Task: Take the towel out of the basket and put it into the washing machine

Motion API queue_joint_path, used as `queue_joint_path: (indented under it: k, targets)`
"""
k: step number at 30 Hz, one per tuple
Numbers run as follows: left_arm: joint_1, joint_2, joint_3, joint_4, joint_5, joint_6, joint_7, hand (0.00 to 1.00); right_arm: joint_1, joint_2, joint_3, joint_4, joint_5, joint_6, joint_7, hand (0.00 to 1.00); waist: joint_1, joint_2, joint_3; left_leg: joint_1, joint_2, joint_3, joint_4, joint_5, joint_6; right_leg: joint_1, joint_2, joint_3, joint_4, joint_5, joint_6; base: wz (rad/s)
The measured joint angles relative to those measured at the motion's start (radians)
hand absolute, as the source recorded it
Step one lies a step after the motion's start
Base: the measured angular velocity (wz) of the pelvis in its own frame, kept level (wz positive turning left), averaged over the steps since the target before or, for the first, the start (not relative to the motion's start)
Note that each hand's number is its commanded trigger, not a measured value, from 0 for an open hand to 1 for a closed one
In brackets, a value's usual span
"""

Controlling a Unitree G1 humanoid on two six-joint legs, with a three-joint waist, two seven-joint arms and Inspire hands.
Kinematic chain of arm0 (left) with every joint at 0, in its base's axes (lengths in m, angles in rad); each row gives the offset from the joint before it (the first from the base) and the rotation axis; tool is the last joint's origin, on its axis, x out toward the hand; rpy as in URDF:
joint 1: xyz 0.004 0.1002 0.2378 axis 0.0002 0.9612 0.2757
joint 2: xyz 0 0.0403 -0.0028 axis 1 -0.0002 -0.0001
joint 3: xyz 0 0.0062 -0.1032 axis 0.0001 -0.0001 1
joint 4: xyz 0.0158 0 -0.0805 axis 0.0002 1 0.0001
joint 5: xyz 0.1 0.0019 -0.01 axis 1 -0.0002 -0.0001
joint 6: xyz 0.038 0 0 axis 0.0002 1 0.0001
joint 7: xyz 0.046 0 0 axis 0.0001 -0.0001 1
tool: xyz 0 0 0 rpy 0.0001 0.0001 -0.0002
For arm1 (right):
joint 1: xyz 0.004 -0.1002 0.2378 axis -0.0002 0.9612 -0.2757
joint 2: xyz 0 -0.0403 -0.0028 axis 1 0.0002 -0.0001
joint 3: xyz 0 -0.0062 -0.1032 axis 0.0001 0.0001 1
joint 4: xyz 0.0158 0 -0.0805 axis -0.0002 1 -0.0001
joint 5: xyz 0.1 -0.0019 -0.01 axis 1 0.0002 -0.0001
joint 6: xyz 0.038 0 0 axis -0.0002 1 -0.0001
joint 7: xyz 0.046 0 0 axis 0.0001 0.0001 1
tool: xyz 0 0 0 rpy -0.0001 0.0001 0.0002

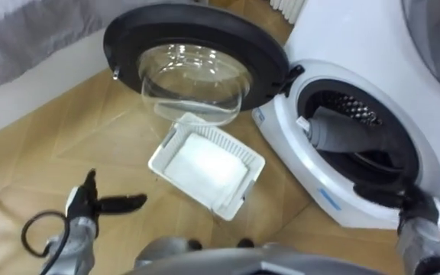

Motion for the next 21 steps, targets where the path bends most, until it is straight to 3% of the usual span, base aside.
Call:
queue_joint_path:
  k: [3,8,15,17,21]
  targets:
    - [0.018,-0.002,0.001,0.052,0.057,-0.016,0.028,0.00,0.027,0.038,0.017,0.031,-0.046,-0.009,0.017,0.00,-0.004,0.016,-0.0004,0.045,0.000,0.002,-0.032,0.001,-0.006,0.030,0.007,0.000,-0.002,0.000,0.000,-0.05]
    - [0.029,-0.013,0.038,0.152,0.063,-0.022,0.046,0.00,0.061,0.058,0.030,0.080,-0.092,-0.011,0.059,0.00,-0.007,0.033,-0.0014,0.085,0.001,0.009,-0.053,0.005,-0.011,0.053,0.011,0.006,-0.002,0.000,-0.001,-0.08]
    - [0.062,-0.036,0.101,0.226,0.088,-0.021,0.075,0.00,0.070,0.096,-0.005,0.155,-0.104,-0.006,0.083,0.00,-0.030,0.018,0.0084,0.133,0.000,-0.005,-0.071,0.006,-0.015,0.107,0.015,0.008,-0.020,0.000,-0.001,0.05]
    - [0.054,-0.036,0.118,0.276,0.111,-0.018,0.076,0.00,0.070,0.113,-0.005,0.175,-0.095,-0.004,0.092,0.00,-0.028,0.014,0.0075,0.136,0.000,-0.004,-0.074,0.005,-0.015,0.108,0.022,0.010,-0.020,0.000,-0.001,-0.05]
    - [0.065,-0.049,0.168,0.334,0.149,0.028,0.094,0.00,0.096,0.149,-0.006,0.204,-0.053,0.027,0.108,0.00,-0.029,0.007,0.0043,0.145,-0.001,-0.003,-0.080,0.004,-0.016,0.124,0.024,0.020,-0.033,0.000,-0.001,-0.01]
